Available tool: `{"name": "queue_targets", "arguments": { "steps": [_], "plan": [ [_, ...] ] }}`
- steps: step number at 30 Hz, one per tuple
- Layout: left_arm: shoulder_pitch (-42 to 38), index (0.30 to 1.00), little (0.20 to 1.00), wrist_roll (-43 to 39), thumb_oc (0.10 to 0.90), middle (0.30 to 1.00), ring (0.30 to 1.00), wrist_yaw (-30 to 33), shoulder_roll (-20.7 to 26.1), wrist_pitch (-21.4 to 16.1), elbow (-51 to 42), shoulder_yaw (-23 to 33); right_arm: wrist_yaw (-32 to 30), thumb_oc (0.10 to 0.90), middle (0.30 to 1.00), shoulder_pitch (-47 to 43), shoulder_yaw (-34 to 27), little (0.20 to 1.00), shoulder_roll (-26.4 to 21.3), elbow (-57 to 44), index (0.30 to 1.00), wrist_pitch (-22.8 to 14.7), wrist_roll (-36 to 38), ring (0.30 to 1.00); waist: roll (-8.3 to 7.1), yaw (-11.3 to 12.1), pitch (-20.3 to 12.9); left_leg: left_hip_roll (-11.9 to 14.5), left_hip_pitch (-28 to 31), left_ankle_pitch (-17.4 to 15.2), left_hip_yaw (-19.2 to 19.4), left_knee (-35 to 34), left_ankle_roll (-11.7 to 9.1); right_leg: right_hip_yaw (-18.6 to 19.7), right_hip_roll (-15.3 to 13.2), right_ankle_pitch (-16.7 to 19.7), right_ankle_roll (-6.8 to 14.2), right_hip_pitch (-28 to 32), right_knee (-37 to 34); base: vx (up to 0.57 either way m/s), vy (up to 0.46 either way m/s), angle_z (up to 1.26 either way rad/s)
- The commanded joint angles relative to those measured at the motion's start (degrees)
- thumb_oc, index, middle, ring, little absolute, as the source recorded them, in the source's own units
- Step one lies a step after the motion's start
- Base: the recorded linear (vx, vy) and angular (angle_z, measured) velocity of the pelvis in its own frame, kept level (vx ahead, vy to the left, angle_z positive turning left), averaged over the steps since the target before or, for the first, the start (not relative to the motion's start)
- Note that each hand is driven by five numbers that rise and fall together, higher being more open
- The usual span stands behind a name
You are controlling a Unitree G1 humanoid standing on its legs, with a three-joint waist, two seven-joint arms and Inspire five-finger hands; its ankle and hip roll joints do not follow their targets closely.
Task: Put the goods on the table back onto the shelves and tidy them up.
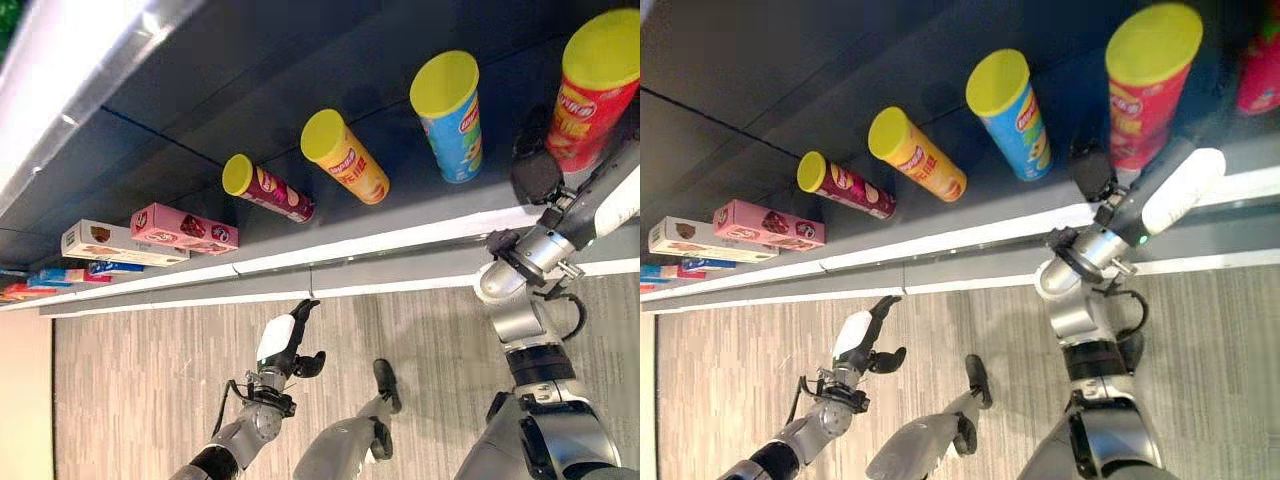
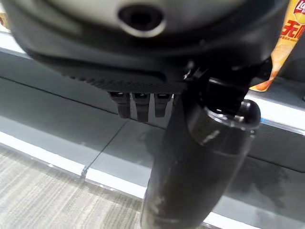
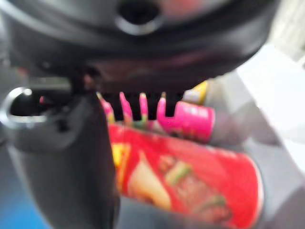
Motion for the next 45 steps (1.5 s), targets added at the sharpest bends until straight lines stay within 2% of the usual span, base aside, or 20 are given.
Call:
{"name": "queue_targets", "arguments": {
  "steps": [1, 2, 8, 13, 17, 19, 20, 23, 33, 36, 45],
  "plan": [
    [1.0, 0.900, 0.900, 0.6, 0.800, 0.900, 0.900, 2.3, 5.1, -0.1, 0.1, -1.8, -1.9, 0.800, 0.900, -0.7, 1.0, 0.900, 0.9, -8.5, 0.900, -4.8, -4.2, 0.900, -1.19, 2.0, -4.3, 4.1, 2.4, -3.6, -2.7, 0.2, -4.2, -2.0, -2.5, 1.3, 4.1, 7.4, -8.3, 0.01, 0.004, 0.04],
    [1.5, 0.900, 0.900, 1.1, 0.800, 0.900, 0.900, 1.8, 5.1, 0.0, 0.3, -2.0, -1.9, 0.800, 0.900, 1.6, 0.5, 0.900, 1.7, -8.2, 0.900, -5.2, -3.7, 0.900, -2.01, 1.8, -4.7, 4.1, 2.8, -3.9, -2.7, 0.2, -4.2, -2.4, -2.6, 1.6, 4.3, 8.4, -8.9, 0.00, 0.000, 0.00],
    [2.6, 0.900, 0.900, 1.2, 0.800, 0.900, 0.900, 1.1, 4.8, 0.3, 1.7, -1.6, -2.1, 0.800, 0.900, 6.2, 0.6, 0.900, 3.3, -7.7, 0.900, -6.1, -3.3, 0.900, -4.51, 0.9, -5.9, 3.6, 4.4, -4.4, -3.5, 0.2, -4.0, -3.7, -2.9, 2.5, 4.5, 12.1, -10.8, 0.01, 0.002, 0.05],
    [4.5, 0.900, 0.900, 1.4, 0.800, 0.900, 0.900, 1.0, 4.5, 0.8, 4.2, -0.5, -1.0, 0.800, 0.900, 12.5, 2.4, 0.900, 6.2, -6.4, 0.900, -8.1, -2.4, 0.900, -8.79, 0.4, -7.6, 4.2, 7.0, -4.7, -4.3, 0.2, -4.1, -5.7, -2.4, 3.2, 4.6, 17.8, -13.2, 0.04, -0.040, 0.09],
    [4.6, 0.900, 0.900, 1.6, 0.800, 0.900, 0.900, 1.3, 4.4, 1.1, 4.8, 0.2, -0.7, 0.800, 0.900, 16.1, 3.3, 0.900, 7.3, -4.7, 0.900, -8.3, -2.3, 0.900, -11.12, -0.2, -8.2, 4.6, 8.8, -4.9, -4.3, 0.2, -4.3, -6.2, -2.0, 3.3, 4.6, 20.4, -14.2, 0.06, -0.032, 0.00],
    [5.1, 0.900, 0.900, 1.9, 0.800, 0.900, 0.900, 1.2, 4.4, 1.0, 5.3, 0.3, 0.3, 0.800, 0.900, 18.2, 4.2, 0.900, 8.1, -4.2, 0.900, -8.7, -1.9, 0.900, -12.00, -0.7, -8.7, 4.9, 9.7, -5.0, -4.2, 0.2, -4.4, -6.4, -1.7, 3.3, 4.6, 21.3, -14.6, 0.09, -0.028, 0.02],
    [5.8, 0.900, 0.900, 2.6, 0.800, 0.900, 0.900, 0.7, 4.3, 1.1, 6.3, 0.5, 3.8, 0.800, 0.900, 21.5, 7.1, 0.900, 8.6, -3.3, 0.900, -9.4, -1.3, 0.900, -13.21, -1.4, -9.2, 5.4, 11.0, -5.3, -3.7, 0.2, -4.6, -6.4, -1.3, 3.3, 4.6, 22.3, -14.9, 0.12, -0.026, 0.02],
    [7.0, 0.900, 0.900, 3.5, 0.800, 0.900, 0.900, 0.2, 4.5, 1.2, 7.0, 1.1, 6.8, 0.800, 0.900, 25.3, 8.9, 0.900, 8.5, -3.3, 0.900, -10.4, -0.7, 0.900, -14.49, -2.5, -10.0, 5.8, 12.2, -5.3, -3.0, 0.2, -4.9, -6.1, -0.8, 3.2, 4.5, 23.0, -14.9, 0.09, -0.018, -0.11],
    [8.3, 0.900, 0.900, 3.7, 0.800, 0.900, 0.900, -0.2, 4.1, 1.4, 8.4, 2.2, 9.0, 0.800, 0.900, 29.7, 9.8, 0.900, 7.3, -2.1, 0.900, -10.4, -0.8, 0.900, -15.63, -4.0, -10.2, 6.8, 14.5, -5.8, -1.8, 0.2, -5.4, -5.0, 0.3, 2.3, 4.3, 23.3, -14.0, 0.04, -0.015, -0.09],
    [8.3, 0.900, 0.900, 4.3, 0.800, 0.900, 0.900, -0.5, 4.1, 1.7, 9.5, 2.5, 12.0, 0.800, 0.900, 30.8, 11.4, 0.900, 4.6, -0.1, 0.900, -9.6, -1.5, 0.900, -15.99, -4.5, -10.1, 7.2, 14.9, -6.0, -1.6, 0.2, -5.6, -4.3, 0.7, 1.7, 4.1, 22.8, -13.2, 0.01, -0.040, -0.05],
    [8.0, 0.900, 0.900, 4.5, 0.800, 0.900, 0.900, -1.1, 4.5, 2.1, 10.9, 1.9, 15.5, 0.800, 0.900, 30.0, 14.7, 0.900, 1.1, 4.7, 0.900, -8.8, -1.2, 0.900, -16.83, -4.7, -9.7, 7.8, 15.3, -6.1, -1.2, 0.2, -5.9, -4.0, 1.5, 0.7, 3.7, 22.7, -12.3, 0.00, -0.032, 0.00]
  ]
}}
